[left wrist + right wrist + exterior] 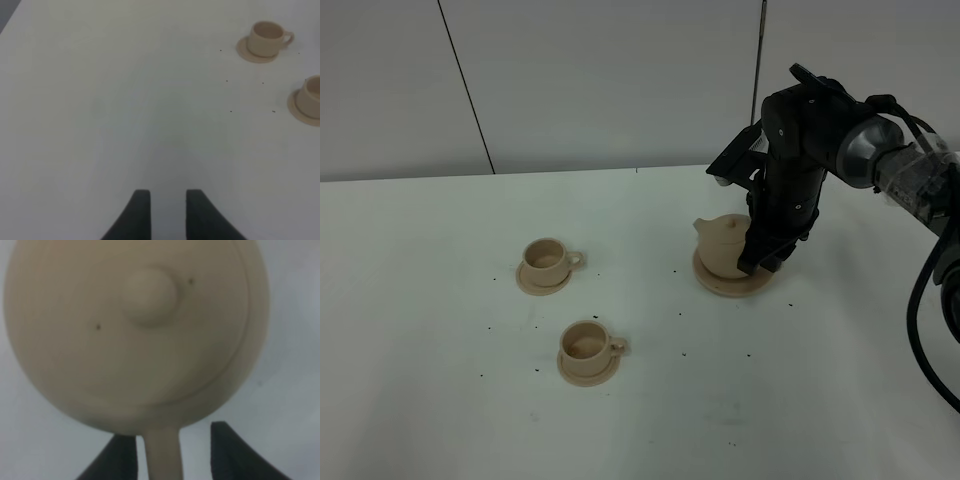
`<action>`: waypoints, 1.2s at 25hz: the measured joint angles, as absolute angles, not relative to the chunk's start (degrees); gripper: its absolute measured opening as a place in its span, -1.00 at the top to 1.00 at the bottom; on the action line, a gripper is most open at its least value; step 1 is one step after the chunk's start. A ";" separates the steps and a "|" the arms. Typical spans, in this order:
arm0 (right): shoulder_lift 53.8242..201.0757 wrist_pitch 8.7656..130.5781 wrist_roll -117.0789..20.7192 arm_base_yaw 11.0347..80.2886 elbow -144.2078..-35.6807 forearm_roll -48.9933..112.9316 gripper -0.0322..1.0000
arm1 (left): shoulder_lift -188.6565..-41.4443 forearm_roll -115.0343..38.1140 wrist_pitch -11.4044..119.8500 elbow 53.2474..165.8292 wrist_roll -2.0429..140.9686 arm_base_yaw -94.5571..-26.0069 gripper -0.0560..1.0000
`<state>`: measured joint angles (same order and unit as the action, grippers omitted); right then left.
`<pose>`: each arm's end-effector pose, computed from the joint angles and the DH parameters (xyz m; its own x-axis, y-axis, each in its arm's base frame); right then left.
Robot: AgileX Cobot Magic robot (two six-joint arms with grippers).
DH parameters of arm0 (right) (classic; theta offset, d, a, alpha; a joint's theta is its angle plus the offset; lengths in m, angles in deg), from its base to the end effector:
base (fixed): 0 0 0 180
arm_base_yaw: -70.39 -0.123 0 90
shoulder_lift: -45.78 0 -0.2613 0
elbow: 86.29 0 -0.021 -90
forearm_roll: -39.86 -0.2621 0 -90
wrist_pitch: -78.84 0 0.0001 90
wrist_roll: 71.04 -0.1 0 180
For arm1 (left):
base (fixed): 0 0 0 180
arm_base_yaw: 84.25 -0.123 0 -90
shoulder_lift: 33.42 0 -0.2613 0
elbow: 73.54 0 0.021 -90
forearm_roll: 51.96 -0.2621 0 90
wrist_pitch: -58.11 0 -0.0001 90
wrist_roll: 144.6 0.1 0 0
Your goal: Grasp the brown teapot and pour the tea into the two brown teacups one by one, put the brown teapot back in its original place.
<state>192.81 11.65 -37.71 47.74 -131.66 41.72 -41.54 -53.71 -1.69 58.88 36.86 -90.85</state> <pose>0.4620 0.1896 0.1347 -0.5376 -0.8308 -0.1439 -0.8215 0.5546 -0.1327 0.0357 0.0068 0.2818 -0.4328 -0.0090 -0.9015 -0.1210 0.9915 0.0482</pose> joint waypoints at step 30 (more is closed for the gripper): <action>192.81 10.85 -32.57 47.74 -131.72 42.93 0.22 | -41.54 -53.71 -1.69 58.88 36.98 -90.85 0.43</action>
